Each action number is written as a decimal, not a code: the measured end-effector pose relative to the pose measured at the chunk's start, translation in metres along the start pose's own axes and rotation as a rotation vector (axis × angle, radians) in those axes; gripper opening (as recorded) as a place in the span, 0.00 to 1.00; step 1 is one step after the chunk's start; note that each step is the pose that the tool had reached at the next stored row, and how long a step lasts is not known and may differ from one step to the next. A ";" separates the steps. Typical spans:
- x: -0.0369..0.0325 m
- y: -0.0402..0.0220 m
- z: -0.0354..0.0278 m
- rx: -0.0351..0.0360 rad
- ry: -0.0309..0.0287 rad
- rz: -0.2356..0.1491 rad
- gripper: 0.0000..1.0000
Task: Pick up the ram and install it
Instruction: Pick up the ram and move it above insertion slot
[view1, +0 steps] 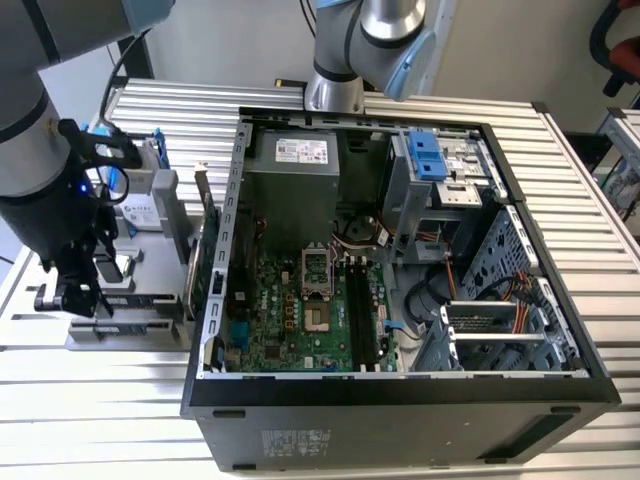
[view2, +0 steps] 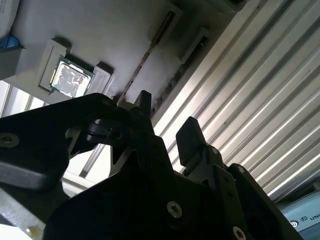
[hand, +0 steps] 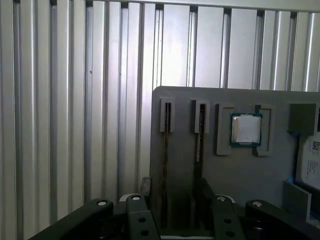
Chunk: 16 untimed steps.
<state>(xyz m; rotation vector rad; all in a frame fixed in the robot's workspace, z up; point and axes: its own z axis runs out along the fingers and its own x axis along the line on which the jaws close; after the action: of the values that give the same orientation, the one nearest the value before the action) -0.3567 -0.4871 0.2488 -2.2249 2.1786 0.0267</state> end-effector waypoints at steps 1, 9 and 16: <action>0.0001 0.0000 0.0018 -0.0001 0.0000 0.000 1.00; 0.0005 0.0001 0.0143 -0.0073 0.0000 0.000 1.00; 0.0008 0.0002 0.0251 -0.0159 -0.0003 0.000 1.00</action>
<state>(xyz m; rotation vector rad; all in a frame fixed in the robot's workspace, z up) -0.3567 -0.4871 0.2237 -2.2325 2.1865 0.0445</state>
